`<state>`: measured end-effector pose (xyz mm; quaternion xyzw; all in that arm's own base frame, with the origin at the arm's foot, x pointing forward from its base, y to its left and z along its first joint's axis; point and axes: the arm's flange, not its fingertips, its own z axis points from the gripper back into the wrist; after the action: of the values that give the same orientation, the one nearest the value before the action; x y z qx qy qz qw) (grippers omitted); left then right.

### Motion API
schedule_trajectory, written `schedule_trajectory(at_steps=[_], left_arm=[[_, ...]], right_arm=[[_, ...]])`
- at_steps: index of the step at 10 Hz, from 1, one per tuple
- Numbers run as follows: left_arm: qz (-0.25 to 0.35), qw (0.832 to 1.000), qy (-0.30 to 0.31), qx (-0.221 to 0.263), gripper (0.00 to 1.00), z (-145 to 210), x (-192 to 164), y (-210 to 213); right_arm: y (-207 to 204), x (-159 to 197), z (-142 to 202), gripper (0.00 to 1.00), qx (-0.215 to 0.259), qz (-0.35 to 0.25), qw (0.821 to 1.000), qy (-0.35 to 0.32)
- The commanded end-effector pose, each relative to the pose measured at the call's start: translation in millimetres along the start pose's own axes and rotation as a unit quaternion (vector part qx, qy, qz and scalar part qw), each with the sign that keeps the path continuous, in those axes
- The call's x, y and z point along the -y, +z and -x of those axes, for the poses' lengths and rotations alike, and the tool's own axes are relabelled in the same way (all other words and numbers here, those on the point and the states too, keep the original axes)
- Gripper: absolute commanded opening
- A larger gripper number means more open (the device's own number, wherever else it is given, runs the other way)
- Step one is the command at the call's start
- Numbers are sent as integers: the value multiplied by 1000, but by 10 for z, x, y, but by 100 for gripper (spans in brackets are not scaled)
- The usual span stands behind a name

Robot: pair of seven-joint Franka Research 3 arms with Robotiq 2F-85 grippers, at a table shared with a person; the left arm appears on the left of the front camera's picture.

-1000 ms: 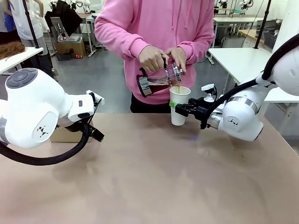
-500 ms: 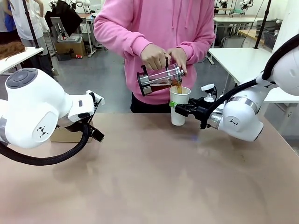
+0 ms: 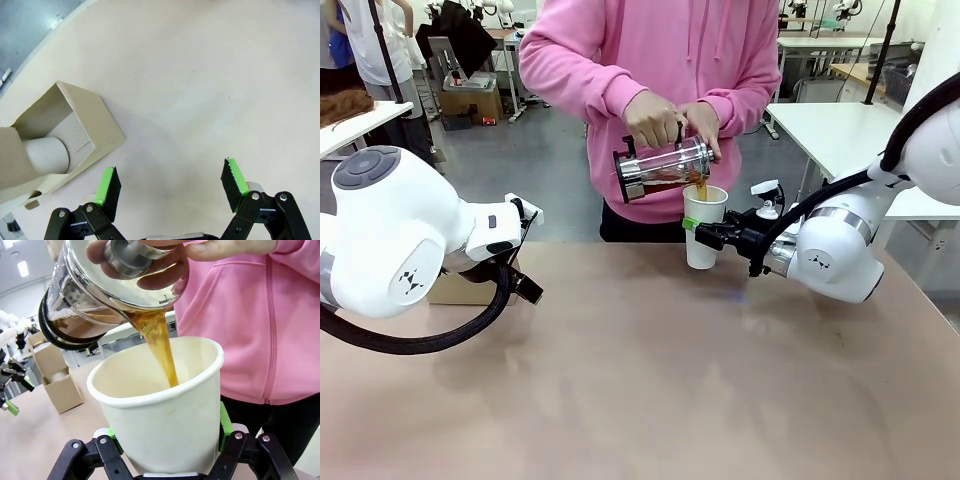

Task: Pour a drink into a cup and package it in a carrier.
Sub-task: When a person places the Paper Cup Lid on the 600 ml Paper Cup , lift the 600 ml Paper Cup.

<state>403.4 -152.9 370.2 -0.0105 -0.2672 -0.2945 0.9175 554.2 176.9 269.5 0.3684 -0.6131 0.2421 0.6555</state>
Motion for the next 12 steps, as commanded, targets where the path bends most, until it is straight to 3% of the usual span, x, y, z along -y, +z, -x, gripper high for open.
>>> schedule_trajectory(at_steps=[1, 12], left_arm=[[1, 1000, 1, 1, 100, 3, -6, 4], [1, 1000, 1, 1, 100, 3, -6, 4]], right_arm=[[-29, -26, -5, 80, 3, 7, 1000, -2], [-29, -26, -5, 80, 3, 7, 1000, -2]])
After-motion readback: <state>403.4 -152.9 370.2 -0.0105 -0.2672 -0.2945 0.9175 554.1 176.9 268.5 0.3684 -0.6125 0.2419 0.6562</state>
